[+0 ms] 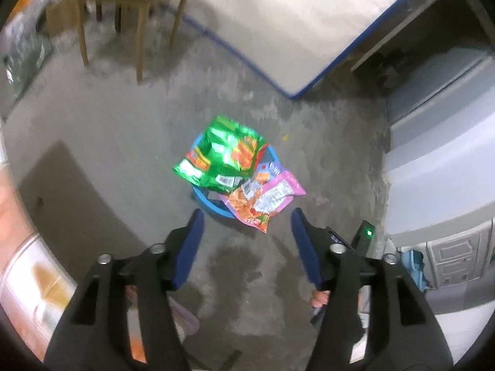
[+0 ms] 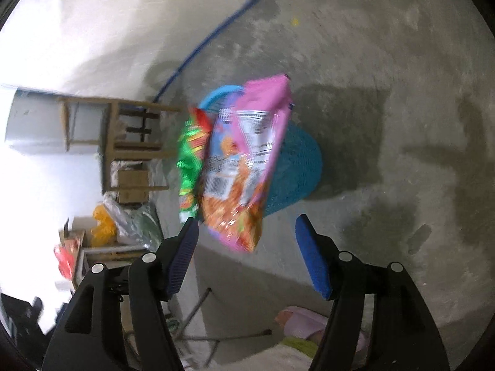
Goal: Collect trash
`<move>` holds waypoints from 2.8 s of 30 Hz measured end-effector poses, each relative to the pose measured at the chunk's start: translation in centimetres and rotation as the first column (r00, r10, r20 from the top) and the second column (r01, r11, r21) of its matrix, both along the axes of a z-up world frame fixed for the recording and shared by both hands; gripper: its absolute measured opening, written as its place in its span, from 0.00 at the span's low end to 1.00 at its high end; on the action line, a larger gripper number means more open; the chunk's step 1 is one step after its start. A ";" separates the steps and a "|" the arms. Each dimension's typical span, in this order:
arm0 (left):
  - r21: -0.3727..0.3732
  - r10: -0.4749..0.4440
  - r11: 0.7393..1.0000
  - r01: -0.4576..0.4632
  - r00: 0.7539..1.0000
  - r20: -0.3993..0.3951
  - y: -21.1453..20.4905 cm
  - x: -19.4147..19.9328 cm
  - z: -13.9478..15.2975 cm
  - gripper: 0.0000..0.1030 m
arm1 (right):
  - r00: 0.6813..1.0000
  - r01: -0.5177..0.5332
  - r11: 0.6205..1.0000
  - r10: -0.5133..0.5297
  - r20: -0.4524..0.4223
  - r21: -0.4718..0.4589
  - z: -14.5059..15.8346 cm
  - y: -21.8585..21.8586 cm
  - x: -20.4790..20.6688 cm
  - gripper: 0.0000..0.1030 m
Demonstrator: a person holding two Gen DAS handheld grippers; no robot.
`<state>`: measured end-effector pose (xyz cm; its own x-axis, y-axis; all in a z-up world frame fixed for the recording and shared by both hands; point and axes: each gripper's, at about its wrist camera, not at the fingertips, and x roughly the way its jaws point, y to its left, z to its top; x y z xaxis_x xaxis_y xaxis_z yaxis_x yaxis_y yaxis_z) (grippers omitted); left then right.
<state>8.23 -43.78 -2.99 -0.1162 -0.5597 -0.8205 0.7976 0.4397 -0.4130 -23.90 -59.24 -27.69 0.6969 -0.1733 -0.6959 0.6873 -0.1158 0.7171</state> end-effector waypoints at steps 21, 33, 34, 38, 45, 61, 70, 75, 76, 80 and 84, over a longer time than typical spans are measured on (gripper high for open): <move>-0.308 0.474 0.868 -0.390 0.837 0.273 23.4 -10.2 8.6 0.92 | 0.761 -0.639 0.419 0.464 -0.453 -0.645 29.3 21.1 11.1 0.91; -0.217 0.586 0.800 -0.560 0.650 0.483 28.4 -9.9 6.9 0.92 | 0.694 -0.719 0.236 0.273 -0.666 -0.654 31.3 30.4 11.3 0.94; -0.212 0.585 0.798 -0.564 0.642 0.495 28.7 -10.0 6.7 0.92 | 0.693 -0.721 0.232 0.255 -0.674 -0.653 31.1 30.8 10.9 0.94; -0.136 0.551 0.807 -0.575 0.648 0.526 28.9 -10.5 5.7 0.92 | 0.689 -0.724 0.248 0.217 -0.692 -0.643 30.5 31.5 9.3 0.94; -0.032 0.533 0.794 -0.607 0.669 0.518 28.6 -10.5 4.4 0.92 | 0.666 -0.743 0.302 0.252 -0.702 -0.597 29.4 30.7 9.2 0.94; 0.035 0.563 0.736 -0.676 0.641 0.521 29.4 -9.5 3.3 0.92 | 0.622 -0.779 0.335 0.306 -0.720 -0.530 27.1 30.7 10.8 0.94; 0.043 0.558 0.730 -0.682 0.631 0.539 29.5 -9.3 3.3 0.92 | 0.614 -0.786 0.330 0.308 -0.727 -0.524 27.0 30.8 11.1 0.94; 0.053 0.557 0.727 -0.685 0.633 0.538 29.7 -9.1 3.1 0.92 | 0.614 -0.786 0.328 0.308 -0.727 -0.524 27.0 30.9 11.2 0.94; 0.052 0.557 0.726 -0.685 0.632 0.539 29.7 -9.1 3.1 0.92 | 0.613 -0.786 0.328 0.309 -0.727 -0.524 27.0 30.8 11.1 0.94; 0.053 0.558 0.726 -0.686 0.633 0.537 29.8 -9.1 3.1 0.92 | 0.612 -0.788 0.323 0.310 -0.728 -0.525 26.9 31.0 11.3 0.94; 0.055 0.559 0.725 -0.686 0.634 0.534 29.9 -9.0 3.0 0.92 | 0.612 -0.787 0.324 0.310 -0.727 -0.525 26.8 31.0 11.4 0.94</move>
